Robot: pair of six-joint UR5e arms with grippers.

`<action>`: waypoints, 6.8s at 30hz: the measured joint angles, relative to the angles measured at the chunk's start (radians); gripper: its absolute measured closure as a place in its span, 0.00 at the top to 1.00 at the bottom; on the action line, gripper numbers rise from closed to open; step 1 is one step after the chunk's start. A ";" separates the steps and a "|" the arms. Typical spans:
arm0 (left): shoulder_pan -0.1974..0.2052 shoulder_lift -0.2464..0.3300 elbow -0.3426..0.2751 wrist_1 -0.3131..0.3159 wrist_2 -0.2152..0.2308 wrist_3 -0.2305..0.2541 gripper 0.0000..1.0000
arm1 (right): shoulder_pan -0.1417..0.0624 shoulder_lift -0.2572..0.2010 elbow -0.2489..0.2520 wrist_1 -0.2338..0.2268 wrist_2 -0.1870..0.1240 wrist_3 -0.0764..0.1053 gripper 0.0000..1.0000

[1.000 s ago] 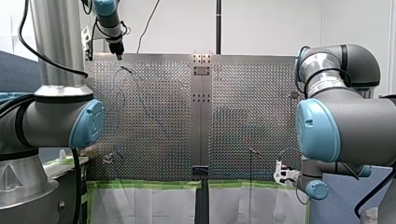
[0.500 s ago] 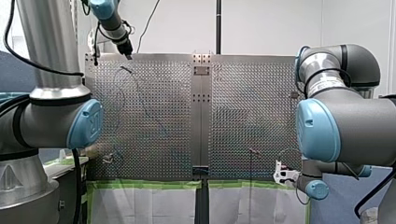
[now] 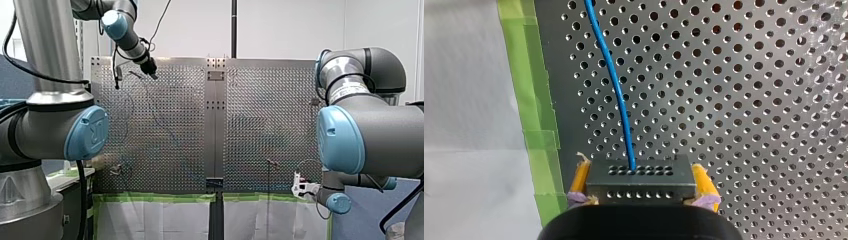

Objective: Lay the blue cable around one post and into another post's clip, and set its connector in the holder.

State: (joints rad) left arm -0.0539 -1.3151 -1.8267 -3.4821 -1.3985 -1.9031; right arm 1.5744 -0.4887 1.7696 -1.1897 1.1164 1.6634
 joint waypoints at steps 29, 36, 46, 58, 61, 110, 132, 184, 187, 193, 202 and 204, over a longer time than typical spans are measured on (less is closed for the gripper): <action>-0.256 -0.256 -0.257 0.257 -0.108 -0.102 0.99 | -0.007 -0.002 -0.001 0.031 0.000 0.003 0.00; -0.322 -0.322 -0.280 0.323 -0.148 -0.062 0.99 | -0.011 -0.002 -0.001 0.018 0.001 -0.001 0.00; -0.413 -0.414 -0.196 0.414 -0.156 -0.010 0.99 | -0.022 -0.002 -0.013 -0.008 0.040 0.006 0.00; -0.515 -0.516 -0.094 0.516 -0.142 0.029 0.99 | -0.027 -0.002 -0.024 0.000 0.038 0.000 0.00; -0.542 -0.544 -0.066 0.544 -0.148 0.031 0.99 | -0.029 -0.003 -0.025 0.006 0.034 -0.006 0.00; -0.451 -0.975 0.087 0.975 -0.310 0.237 0.99 | -0.024 -0.002 -0.025 0.011 0.013 -0.017 0.00; -0.462 -1.177 0.111 1.177 -0.333 0.282 0.99 | -0.023 -0.002 -0.030 0.013 0.013 -0.016 0.00; -0.477 -1.364 0.100 1.616 -0.403 0.263 0.99 | -0.016 -0.002 -0.035 0.019 0.013 -0.017 0.00; -0.476 -1.365 0.110 1.605 -0.395 0.264 0.99 | -0.015 -0.002 -0.035 0.019 0.013 -0.017 0.00; -0.475 -1.367 0.151 1.558 -0.386 0.281 0.99 | -0.012 -0.002 -0.035 0.019 0.013 -0.017 0.00; -0.468 -1.368 0.171 1.479 -0.386 0.289 0.99 | -0.011 -0.002 -0.035 0.019 0.013 -0.017 0.00; -0.467 -1.368 0.174 1.467 -0.387 0.290 0.99 | -0.010 -0.002 -0.035 0.019 0.013 -0.017 0.00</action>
State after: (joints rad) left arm -0.5205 -2.6831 -1.6529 -2.0154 -1.7851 -1.6129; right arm 1.5639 -0.4904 1.7344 -1.1706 1.1293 1.6463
